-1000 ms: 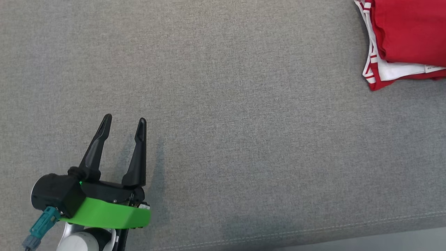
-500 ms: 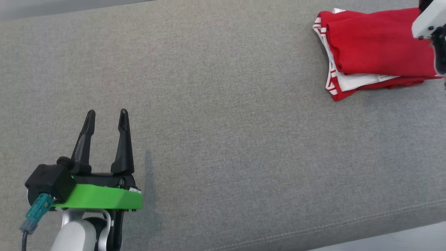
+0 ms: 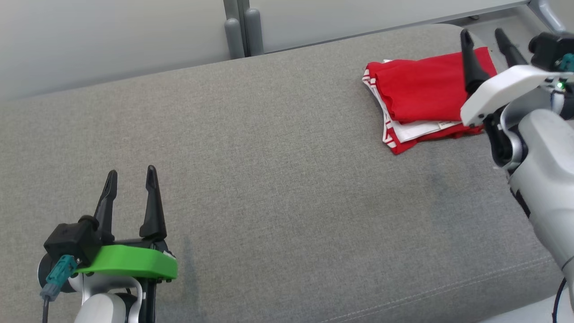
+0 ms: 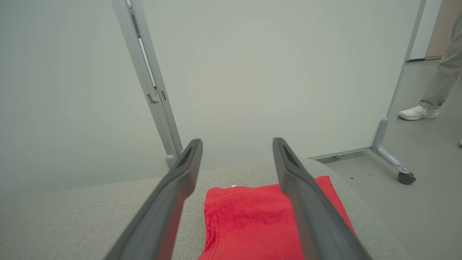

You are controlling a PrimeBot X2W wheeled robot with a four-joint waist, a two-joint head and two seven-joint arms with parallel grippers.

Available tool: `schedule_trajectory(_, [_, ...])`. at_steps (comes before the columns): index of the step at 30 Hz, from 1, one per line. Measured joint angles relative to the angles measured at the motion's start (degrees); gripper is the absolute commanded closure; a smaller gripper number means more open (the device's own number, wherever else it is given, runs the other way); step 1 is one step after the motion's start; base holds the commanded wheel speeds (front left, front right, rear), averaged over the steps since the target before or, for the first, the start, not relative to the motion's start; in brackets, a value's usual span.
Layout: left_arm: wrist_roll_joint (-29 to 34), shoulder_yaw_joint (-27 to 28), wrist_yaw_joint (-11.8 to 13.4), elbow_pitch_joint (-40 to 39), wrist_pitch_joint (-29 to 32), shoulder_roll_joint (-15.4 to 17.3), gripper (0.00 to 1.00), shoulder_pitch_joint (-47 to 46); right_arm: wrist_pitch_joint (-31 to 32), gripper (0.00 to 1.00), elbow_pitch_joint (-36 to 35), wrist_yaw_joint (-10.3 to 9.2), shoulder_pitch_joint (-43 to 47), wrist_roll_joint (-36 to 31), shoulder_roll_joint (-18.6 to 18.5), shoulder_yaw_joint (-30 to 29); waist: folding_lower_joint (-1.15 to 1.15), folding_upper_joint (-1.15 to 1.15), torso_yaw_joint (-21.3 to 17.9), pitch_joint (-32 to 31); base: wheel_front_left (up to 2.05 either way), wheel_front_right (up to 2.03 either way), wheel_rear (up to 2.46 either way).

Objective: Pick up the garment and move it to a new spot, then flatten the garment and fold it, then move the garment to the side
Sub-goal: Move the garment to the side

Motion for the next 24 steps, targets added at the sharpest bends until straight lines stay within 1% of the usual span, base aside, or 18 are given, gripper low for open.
schedule_trajectory(3, [1.07,0.27,0.00,1.02,0.02,-0.02,0.00,0.38,-0.01,0.00,-1.59,-0.19,3.48,-0.51,1.72,0.63,0.00,0.00,-0.24,-1.72,0.00,0.00,0.00])
schedule_trajectory(7, [1.57,1.40,0.08,2.13,0.02,-0.22,0.00,1.64,-0.18,0.00,-4.01,-1.16,7.71,-1.63,3.70,1.65,0.00,0.00,-0.31,-3.48,0.00,0.00,0.00])
schedule_trajectory(10, [1.58,1.89,0.20,2.93,-0.04,-0.43,0.00,2.08,-0.19,0.00,-5.87,-2.08,10.61,-2.61,4.47,2.02,0.00,0.00,-0.19,-4.34,0.00,0.00,0.00])
schedule_trajectory(11, [1.58,1.89,0.20,2.93,-0.04,-0.43,0.00,2.08,-0.19,0.00,-5.87,-2.08,10.61,-2.61,4.47,2.02,0.00,0.00,-0.19,-4.34,0.00,0.00,0.00])
schedule_trajectory(12, [1.58,2.16,0.20,3.13,-0.07,-0.56,0.00,2.15,-0.19,0.00,-6.92,-2.58,11.55,-3.14,4.64,1.96,0.00,0.00,-0.11,-4.56,0.00,0.00,0.00])
schedule_trajectory(14, [1.74,2.90,0.29,3.43,-0.13,-0.73,0.00,2.58,-0.19,0.00,-9.51,-2.82,12.94,-4.41,5.21,1.31,0.00,0.00,0.06,-4.95,0.00,0.00,0.00])
schedule_trajectory(16, [1.99,3.50,0.43,3.76,-0.62,-0.76,0.00,3.30,-0.20,0.00,-12.07,-3.78,13.97,-5.48,5.94,0.56,0.00,0.00,0.24,-5.30,0.00,0.00,0.00])
schedule_trajectory(18, [2.02,3.94,0.43,3.93,-0.66,-0.91,0.00,3.96,-0.25,0.00,-14.02,-4.27,15.43,-6.35,6.59,-0.13,0.00,0.00,0.43,-5.64,0.00,0.00,0.00])
schedule_trajectory(24, [2.85,5.30,0.43,5.17,-1.18,-1.70,0.00,5.34,-0.25,0.00,-18.02,-5.06,22.39,-8.69,8.04,-2.22,0.00,0.00,1.21,-6.37,0.00,0.00,0.00])
